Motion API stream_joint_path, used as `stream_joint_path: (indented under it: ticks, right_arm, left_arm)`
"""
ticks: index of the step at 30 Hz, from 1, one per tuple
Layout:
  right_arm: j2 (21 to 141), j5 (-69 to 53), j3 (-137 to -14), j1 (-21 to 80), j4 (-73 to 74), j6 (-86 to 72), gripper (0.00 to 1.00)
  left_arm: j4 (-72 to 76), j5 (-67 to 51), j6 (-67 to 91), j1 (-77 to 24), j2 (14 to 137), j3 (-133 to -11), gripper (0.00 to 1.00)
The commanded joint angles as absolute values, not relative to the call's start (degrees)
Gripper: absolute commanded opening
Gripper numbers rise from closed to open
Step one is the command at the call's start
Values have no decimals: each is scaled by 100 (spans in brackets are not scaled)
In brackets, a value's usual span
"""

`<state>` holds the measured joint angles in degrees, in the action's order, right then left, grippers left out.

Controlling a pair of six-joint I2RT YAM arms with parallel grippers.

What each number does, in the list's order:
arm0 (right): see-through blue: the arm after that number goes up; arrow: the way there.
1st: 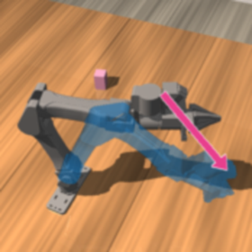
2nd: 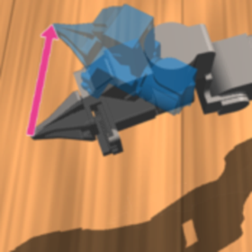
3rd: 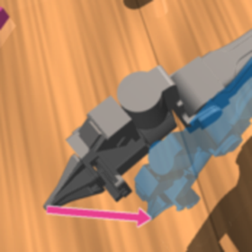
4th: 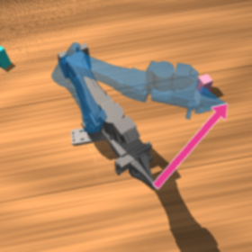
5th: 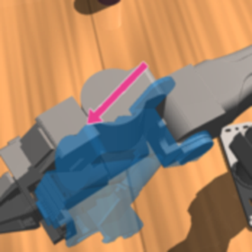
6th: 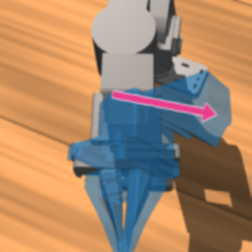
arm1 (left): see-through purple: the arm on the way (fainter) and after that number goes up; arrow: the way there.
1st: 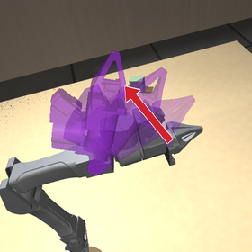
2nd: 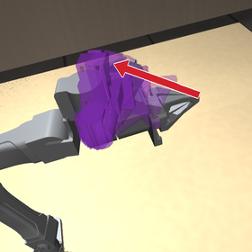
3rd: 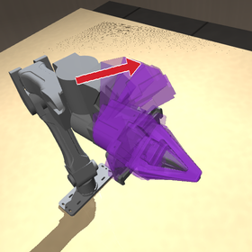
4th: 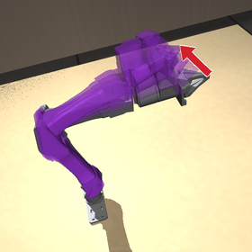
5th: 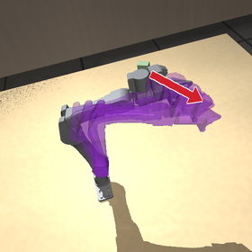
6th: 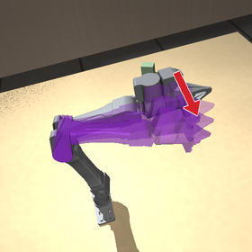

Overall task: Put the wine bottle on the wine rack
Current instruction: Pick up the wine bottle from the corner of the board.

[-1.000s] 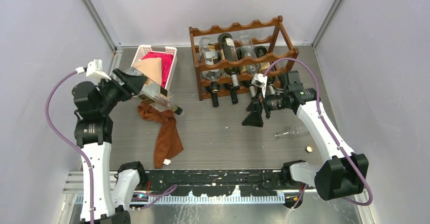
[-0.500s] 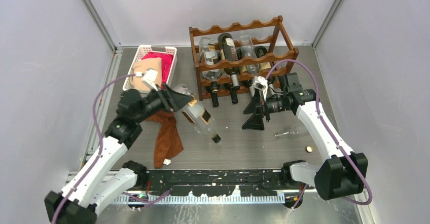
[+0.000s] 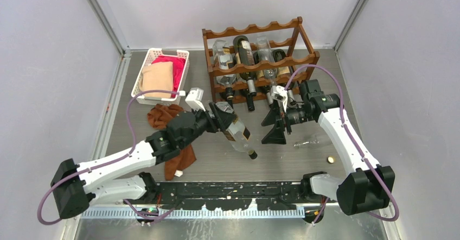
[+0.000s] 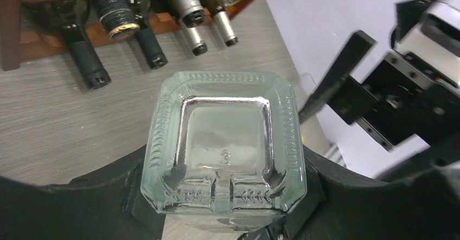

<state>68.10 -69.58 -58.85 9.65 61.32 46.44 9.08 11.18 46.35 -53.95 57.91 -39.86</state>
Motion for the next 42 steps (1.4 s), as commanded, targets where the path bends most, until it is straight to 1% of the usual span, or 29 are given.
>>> stream_joint_path:
  ticks: [1, 5, 8, 10, 13, 17, 25, 29, 36, 42]
  right_arm:
    - [6627, -7081, -6157, 969, 6412, 4922, 100]
    - [6601, -6796, -6021, 1006, 5891, 4386, 100]
    - [6551, -6356, -5838, 1057, 5061, 3625, 100]
    - [6525, -6066, -5702, 1099, 4598, 3206, 100]
    - [6521, -5780, -5532, 1216, 4260, 3049, 100]
    - [6548, -5857, -5350, 1471, 4042, 3118, 100]
    - [6624, -5703, -5151, 1673, 3574, 3069, 100]
    - [6644, -5497, -5248, 1671, 3648, 3209, 100]
    - [6676, -6279, -5118, 1682, 4308, 4302, 100]
    - [6694, -6256, -5010, 1762, 4073, 4152, 100]
  left_arm:
    - [2554, 3198, 5275, -5987, 5985, -4197, 0]
    - [2249, 4264, 6315, -6385, 6271, -4420, 0]
    - [1227, 4904, 7226, -6569, 6365, -4758, 0]
    - [644, 5102, 7725, -6613, 6389, -4959, 0]
    - [404, 5125, 8239, -6618, 6381, -4995, 0]
    - [358, 5114, 8625, -6613, 6389, -4932, 0]
    - [488, 4797, 8793, -6610, 6349, -4903, 0]
    - [686, 4579, 8878, -6616, 6310, -4822, 0]
    - [826, 4458, 8958, -6615, 6217, -4709, 0]
    - [948, 4447, 9221, -6602, 6154, -4531, 0]
